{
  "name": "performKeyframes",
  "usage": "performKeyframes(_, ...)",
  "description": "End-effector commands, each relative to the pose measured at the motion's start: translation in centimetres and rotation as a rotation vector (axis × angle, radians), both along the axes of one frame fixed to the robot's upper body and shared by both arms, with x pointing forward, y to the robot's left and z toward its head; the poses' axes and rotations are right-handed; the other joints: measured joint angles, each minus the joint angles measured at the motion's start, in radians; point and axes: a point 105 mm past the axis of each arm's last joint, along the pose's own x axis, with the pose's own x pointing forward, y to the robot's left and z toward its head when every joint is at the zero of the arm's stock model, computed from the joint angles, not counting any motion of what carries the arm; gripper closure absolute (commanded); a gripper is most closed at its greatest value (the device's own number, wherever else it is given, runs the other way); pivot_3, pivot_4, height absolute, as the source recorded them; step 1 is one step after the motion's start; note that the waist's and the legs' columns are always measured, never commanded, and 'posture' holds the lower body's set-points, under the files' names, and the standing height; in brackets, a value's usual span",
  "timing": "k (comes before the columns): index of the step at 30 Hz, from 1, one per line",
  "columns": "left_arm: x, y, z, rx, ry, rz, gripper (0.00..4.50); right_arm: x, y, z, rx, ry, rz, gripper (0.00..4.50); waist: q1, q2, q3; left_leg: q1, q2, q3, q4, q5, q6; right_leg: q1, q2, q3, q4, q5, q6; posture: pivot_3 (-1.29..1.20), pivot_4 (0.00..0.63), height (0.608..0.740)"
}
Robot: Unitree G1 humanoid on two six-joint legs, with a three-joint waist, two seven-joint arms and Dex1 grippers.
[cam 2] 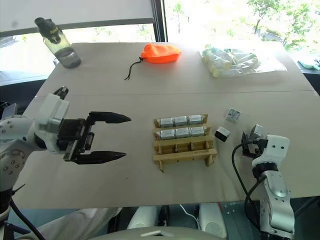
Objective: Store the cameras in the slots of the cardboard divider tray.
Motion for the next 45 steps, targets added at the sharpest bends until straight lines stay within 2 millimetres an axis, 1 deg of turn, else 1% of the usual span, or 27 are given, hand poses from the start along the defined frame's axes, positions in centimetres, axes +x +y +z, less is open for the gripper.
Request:
performKeyframes(1, -0.2, -0.2, 0.8, 0.004, -0.042, -0.012, 0.00, 0.0, -0.1, 1.0, -0.018, -0.046, -0.013, 1.15, 0.000, 0.000, 0.000, 0.000, 0.000, 0.000, 0.000, 0.000, 0.000, 0.000, 0.000, 0.000, 0.000, 0.000, 0.000, 0.00, 0.150, 0.740)
performKeyframes(3, -0.2, -0.3, 0.9, 0.004, -0.043, -0.011, 0.00, 0.0, -0.2, 1.0, -0.021, -0.046, -0.016, 2.12, 0.000, 0.000, 0.000, 0.000, 0.000, 0.000, 0.000, 0.000, 0.000, 0.000, 0.000, 0.000, 0.000, 0.000, 0.000, 0.00, 0.150, 0.740)
performKeyframes(4, -0.2, -0.3, 0.9, 0.003, -0.043, -0.011, 0.00, 0.0, -0.3, 1.0, -0.019, -0.046, -0.019, 2.53, 0.000, 0.000, 0.000, 0.000, 0.000, 0.000, 0.000, 0.000, 0.000, 0.000, 0.000, 0.000, 0.000, 0.000, 0.000, 0.00, 0.150, 0.740)
performKeyframes(5, -0.2, -0.3, 0.9, 0.003, -0.043, -0.011, 0.00, 0.0, -0.3, 1.0, -0.018, -0.047, -0.021, 2.78, 0.000, 0.000, 0.000, 0.000, 0.000, 0.000, 0.000, 0.000, 0.000, 0.000, 0.000, 0.000, 0.000, 0.000, 0.000, 0.00, 0.150, 0.740)
performKeyframes(6, -0.2, -0.3, 0.9, 0.004, -0.042, -0.011, 0.00, 0.0, -0.3, 1.0, -0.017, -0.047, -0.021, 3.36, 0.000, 0.000, 0.000, 0.000, 0.000, 0.000, 0.000, 0.000, 0.000, 0.000, 0.000, 0.000, 0.000, 0.000, 0.000, 0.00, 0.150, 0.740)
performKeyframes(7, -0.2, -0.3, 0.9, 0.004, -0.043, -0.011, 0.00, -0.1, -0.3, 1.0, -0.018, -0.047, -0.021, 3.47, 0.000, 0.000, 0.000, 0.000, 0.000, 0.000, 0.000, 0.000, 0.000, 0.000, 0.000, 0.000, 0.000, 0.000, 0.000, 0.00, 0.150, 0.740)
performKeyframes(8, -0.2, -0.3, 0.9, 0.003, -0.042, -0.011, 0.00, -0.1, -0.3, 1.1, -0.019, -0.048, -0.021, 3.79, 0.000, 0.000, 0.000, 0.000, 0.000, 0.001, 0.000, 0.000, 0.000, 0.000, 0.000, 0.000, 0.000, 0.000, 0.000, 0.00, 0.150, 0.740)
performKeyframes(9, -0.2, -0.3, 0.9, 0.004, -0.043, -0.011, 0.00, -0.1, -0.3, 1.1, -0.018, -0.051, -0.023, 3.86, 0.000, 0.000, 0.000, 0.000, 0.000, 0.001, 0.000, 0.000, 0.000, 0.000, 0.000, 0.000, 0.000, 0.000, 0.000, 0.00, 0.150, 0.740)
performKeyframes(12, -0.2, -0.3, 0.9, 0.003, -0.043, -0.011, 0.00, -0.1, -0.4, 1.5, -0.014, -0.062, -0.016, 3.86, 0.000, 0.000, 0.000, 0.000, 0.000, 0.001, 0.000, 0.000, 0.000, 0.000, 0.000, 0.000, 0.000, 0.000, 0.000, 0.00, 0.150, 0.740)
performKeyframes(16, -0.2, -0.3, 0.8, 0.003, -0.042, -0.007, 0.00, 0.2, -0.2, 2.7, -0.074, -0.093, 0.072, 3.86, 0.000, 0.000, 0.000, 0.000, 0.000, 0.001, 0.000, 0.000, 0.000, 0.000, 0.000, 0.001, 0.000, 0.000, 0.000, 0.00, 0.150, 0.740)
performKeyframes(19, -0.1, 0.1, 0.5, 0.008, -0.032, 0.021, 0.00, 0.8, 0.4, 5.1, -0.135, -0.146, 0.261, 3.86, 0.000, 0.000, 0.000, 0.001, 0.000, 0.003, 0.000, 0.000, 0.000, 0.000, 0.000, 0.001, 0.000, 0.000, 0.000, 0.00, 0.150, 0.740)
performKeyframes(22, 0.1, 0.5, 0.0, 0.013, -0.006, 0.057, 0.00, 1.6, 1.0, 6.9, -0.194, -0.185, 0.408, 3.86, -0.004, -0.002, 0.002, 0.003, 0.000, 0.005, 0.000, 0.000, 0.000, 0.000, 0.000, 0.001, 0.001, 0.000, 0.001, 0.00, 0.150, 0.740)
performKeyframes(24, 0.2, 0.9, -0.4, 0.006, 0.006, 0.084, 0.00, 2.3, 3.0, 8.1, -0.273, -0.195, 0.620, 3.86, -0.004, -0.004, 0.003, 0.003, 0.000, 0.004, 0.000, 0.000, 0.000, 0.000, 0.001, 0.001, 0.001, 0.000, 0.001, 0.00, 0.150, 0.740)
performKeyframes(27, 0.2, 1.1, -0.7, 0.005, 0.006, 0.098, 0.00, 2.8, 5.0, 9.4, -0.318, -0.212, 0.818, 3.86, 0.000, -0.005, 0.004, 0.004, 0.001, 0.004, 0.000, 0.000, 0.001, 0.000, 0.002, 0.001, 0.002, 0.000, 0.000, 0.00, 0.150, 0.740)
performKeyframes(29, 0.0, 1.4, -0.9, 0.007, 0.005, 0.110, 0.00, 2.5, 7.8, 10.8, -0.314, -0.251, 1.069, 3.86, -0.001, -0.006, 0.005, 0.003, 0.001, 0.003, 0.000, 0.000, 0.001, -0.001, 0.003, 0.001, 0.002, 0.000, -0.001, 0.00, 0.150, 0.740)
performKeyframes(30, -0.1, 1.5, -1.0, 0.009, 0.002, 0.116, 0.00, 2.4, 8.9, 11.2, -0.316, -0.256, 1.171, 3.86, -0.002, -0.005, 0.006, 0.003, 0.001, 0.003, 0.000, 0.000, 0.001, -0.001, 0.003, 0.001, 0.002, 0.000, -0.001, 0.00, 0.150, 0.740)
performKeyframes(35, -0.9, 2.1, -1.2, 0.012, 0.001, 0.146, 0.00, 1.6, 12.7, 11.0, -0.311, -0.219, 1.541, 3.86, 0.001, -0.008, 0.008, 0.002, 0.002, 0.004, 0.000, 0.000, 0.001, -0.001, 0.003, 0.000, 0.001, 0.000, -0.001, 0.00, 0.150, 0.740)
performKeyframes(37, -1.2, 2.3, -1.3, 0.018, 0.003, 0.157, 0.00, 1.2, 14.0, 10.8, -0.297, -0.203, 1.656, 3.86, 0.010, -0.009, 0.008, 0.000, 0.002, 0.002, 0.000, 0.000, 0.001, -0.001, 0.001, -0.001, 0.001, 0.000, -0.001, 0.00, 0.150, 0.740)
performKeyframes(39, -1.5, 2.6, -1.4, 0.020, 0.003, 0.168, 0.00, 0.8, 15.0, 10.1, -0.308, -0.172, 1.758, 3.86, 0.013, -0.009, 0.008, -0.002, 0.001, 0.001, 0.000, 0.000, 0.001, -0.001, -0.001, -0.002, 0.000, 0.001, -0.001, 0.00, 0.150, 0.740)
performKeyframes(42, -2.0, 2.7, -1.4, 0.017, 0.004, 0.176, 0.00, 0.5, 15.6, 8.9, -0.354, -0.134, 1.853, 3.86, 0.014, -0.009, 0.008, -0.003, 0.000, 0.001, 0.001, 0.000, 0.001, -0.002, -0.002, -0.004, -0.001, 0.001, -0.001, 0.00, 0.150, 0.740)
performKeyframes(45, -2.3, 2.8, -1.5, 0.021, 0.013, 0.181, 0.00, 0.7, 16.1, 8.8, -0.348, -0.138, 1.897, 3.86, 0.015, -0.009, 0.009, -0.004, 0.000, 0.000, 0.001, 0.000, 0.001, -0.002, -0.002, -0.006, -0.001, 0.001, -0.001, 0.00, 0.150, 0.740)
